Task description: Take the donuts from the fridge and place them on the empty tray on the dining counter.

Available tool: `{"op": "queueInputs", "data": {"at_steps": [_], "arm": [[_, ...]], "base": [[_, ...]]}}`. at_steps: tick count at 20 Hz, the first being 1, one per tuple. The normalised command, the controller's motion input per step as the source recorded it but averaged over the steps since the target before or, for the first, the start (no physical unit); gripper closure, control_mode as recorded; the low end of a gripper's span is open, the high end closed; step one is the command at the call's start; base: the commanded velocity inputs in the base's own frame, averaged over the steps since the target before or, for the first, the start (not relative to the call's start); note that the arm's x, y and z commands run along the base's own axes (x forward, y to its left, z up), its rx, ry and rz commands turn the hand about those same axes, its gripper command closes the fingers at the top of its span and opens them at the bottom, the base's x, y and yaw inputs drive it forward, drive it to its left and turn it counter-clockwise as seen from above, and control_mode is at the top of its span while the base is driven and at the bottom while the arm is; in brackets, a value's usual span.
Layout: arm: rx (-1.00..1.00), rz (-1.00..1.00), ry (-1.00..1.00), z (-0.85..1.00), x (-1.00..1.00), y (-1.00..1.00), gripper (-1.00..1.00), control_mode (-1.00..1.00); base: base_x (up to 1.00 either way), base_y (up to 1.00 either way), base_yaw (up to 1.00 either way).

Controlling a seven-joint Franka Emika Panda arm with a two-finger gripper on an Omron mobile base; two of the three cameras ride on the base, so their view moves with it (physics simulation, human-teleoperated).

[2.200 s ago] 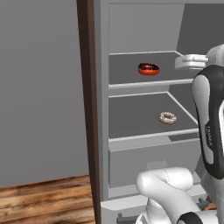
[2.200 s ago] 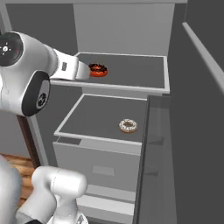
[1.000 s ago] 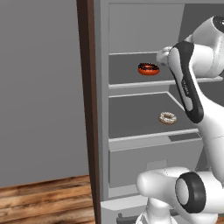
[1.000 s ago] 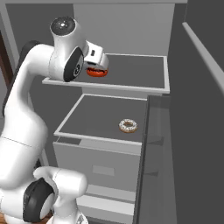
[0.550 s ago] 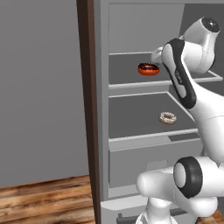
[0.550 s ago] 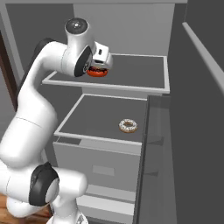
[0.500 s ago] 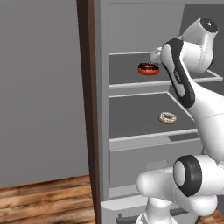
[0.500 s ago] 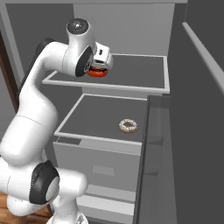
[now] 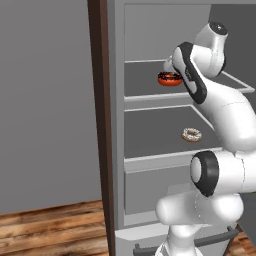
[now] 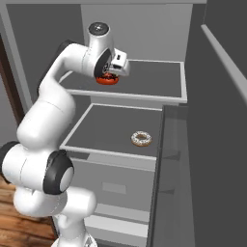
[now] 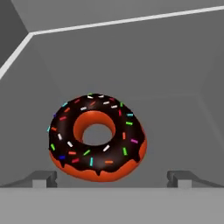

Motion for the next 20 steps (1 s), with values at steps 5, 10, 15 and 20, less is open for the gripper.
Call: {"op": "queueInputs", "data": {"at_steps": [5,10,15,20], "arm": [[0.01,0.00,0.08,-0.12,0.58,-0.12,-1.00,-1.00],[0.00,0.01,0.04,-0.09,0.27,-0.05,-1.00,-1.00],[0.00,0.01,0.01,-0.19,0.22,0.00,-1.00,-1.00],[0.00,0.01,0.01,-0.22,0.07,0.00,-1.00,-1.00]], "base": [[0.00,0.00,0.00],[0.00,0.00,0.00],[0.00,0.00,0.00],[0.00,0.00,0.00]]}}
